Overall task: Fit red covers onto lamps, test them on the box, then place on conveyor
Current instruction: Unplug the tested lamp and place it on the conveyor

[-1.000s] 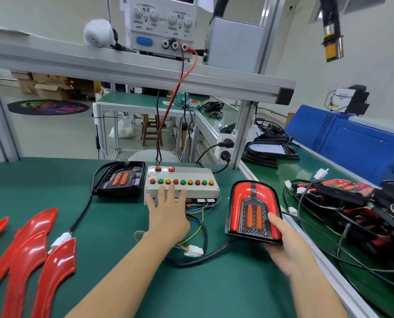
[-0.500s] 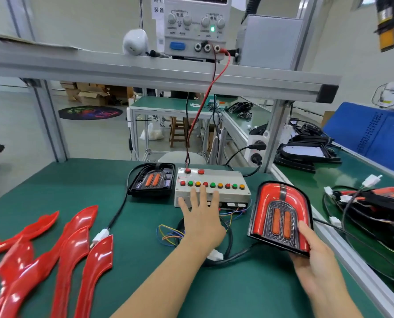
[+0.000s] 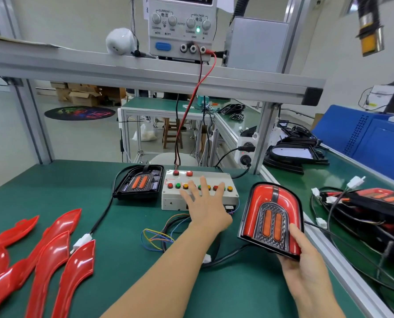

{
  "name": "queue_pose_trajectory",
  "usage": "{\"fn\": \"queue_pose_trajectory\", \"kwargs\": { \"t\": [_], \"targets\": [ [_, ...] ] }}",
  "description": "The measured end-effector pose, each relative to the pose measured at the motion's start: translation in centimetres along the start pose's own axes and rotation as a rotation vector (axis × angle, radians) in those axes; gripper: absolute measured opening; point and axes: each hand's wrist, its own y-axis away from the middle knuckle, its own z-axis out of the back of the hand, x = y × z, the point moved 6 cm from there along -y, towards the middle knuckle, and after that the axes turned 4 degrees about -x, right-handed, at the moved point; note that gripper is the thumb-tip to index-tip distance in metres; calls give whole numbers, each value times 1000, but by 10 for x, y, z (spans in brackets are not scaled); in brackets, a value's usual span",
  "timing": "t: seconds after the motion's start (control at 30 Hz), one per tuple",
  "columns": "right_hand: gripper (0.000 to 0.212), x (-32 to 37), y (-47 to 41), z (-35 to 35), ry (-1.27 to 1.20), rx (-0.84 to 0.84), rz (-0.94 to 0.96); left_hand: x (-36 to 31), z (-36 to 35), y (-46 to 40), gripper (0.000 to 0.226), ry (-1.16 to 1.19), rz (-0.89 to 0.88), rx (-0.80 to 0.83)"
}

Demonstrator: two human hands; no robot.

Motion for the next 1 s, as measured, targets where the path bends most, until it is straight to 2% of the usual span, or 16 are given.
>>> {"fn": "queue_pose_trajectory", "kwargs": {
  "t": [0.6,0.83,1.0],
  "targets": [
    [13,1,3,0,-26,-26,-36,12,-6,-10,95,-37,125,42],
    [13,2,3,-1,-24,-28,-29,-3,-14,-11,95,-25,47,48],
    [14,1,3,0,-14,-29,-44,-4,-17,-13,96,-30,61,52]
  ]
}}
